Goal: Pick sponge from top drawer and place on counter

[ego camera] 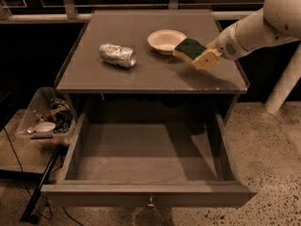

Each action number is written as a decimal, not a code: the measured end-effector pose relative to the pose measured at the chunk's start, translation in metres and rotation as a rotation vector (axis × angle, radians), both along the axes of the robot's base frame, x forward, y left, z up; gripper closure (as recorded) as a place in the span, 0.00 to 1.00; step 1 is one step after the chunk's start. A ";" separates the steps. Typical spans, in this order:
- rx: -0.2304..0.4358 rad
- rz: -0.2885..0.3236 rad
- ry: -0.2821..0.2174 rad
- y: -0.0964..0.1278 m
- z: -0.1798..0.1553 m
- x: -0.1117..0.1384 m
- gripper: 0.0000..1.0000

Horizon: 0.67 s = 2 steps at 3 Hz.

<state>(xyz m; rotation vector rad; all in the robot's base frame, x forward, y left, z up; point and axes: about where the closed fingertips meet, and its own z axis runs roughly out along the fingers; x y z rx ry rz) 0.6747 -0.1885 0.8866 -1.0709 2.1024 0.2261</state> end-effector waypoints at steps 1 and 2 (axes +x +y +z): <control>0.001 0.001 0.034 -0.001 -0.012 -0.003 1.00; -0.006 0.007 0.069 0.001 -0.026 -0.005 1.00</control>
Offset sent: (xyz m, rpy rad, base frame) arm -0.0087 -0.0001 -0.0400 -0.0147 0.1063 0.0074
